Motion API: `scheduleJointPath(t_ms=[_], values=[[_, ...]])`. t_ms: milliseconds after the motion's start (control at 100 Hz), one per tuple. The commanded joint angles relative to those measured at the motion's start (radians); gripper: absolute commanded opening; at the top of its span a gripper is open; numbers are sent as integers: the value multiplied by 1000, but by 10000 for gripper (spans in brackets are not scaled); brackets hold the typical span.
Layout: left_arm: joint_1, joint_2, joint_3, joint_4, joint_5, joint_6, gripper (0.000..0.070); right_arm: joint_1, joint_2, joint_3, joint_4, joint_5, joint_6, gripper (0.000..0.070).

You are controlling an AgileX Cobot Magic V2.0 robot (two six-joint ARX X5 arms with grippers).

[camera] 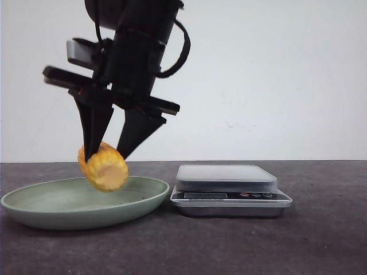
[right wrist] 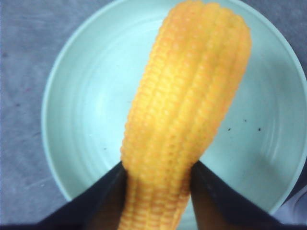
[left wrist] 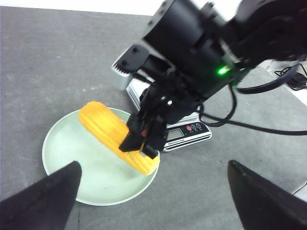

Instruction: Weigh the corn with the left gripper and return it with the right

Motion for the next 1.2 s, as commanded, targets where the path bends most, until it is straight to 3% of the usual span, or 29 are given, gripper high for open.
scheduleJointPath(t_ms=[0,120,220,260,620,950,1190], values=[[-8,5,11,11,2,6,596,11,26,19,20,0,-2,356],[-8,5,11,10,2,6,596,10,39,19,29,0,4,407],[-8,5,11,10,2,6,596,9,39,19,32,0,9,614],[-8,5,11,11,2,6,596,8,39,19,32,0,16,660],[-8,3,11,13,1,7,597,8,-35,20,13,35,7,655],[-8,-88,11,15,-60,10,597,10,-433,19,-107,360,-68,654],[-8,-132,11,11,-59,9,597,10,-789,-15,-124,525,-75,654]])
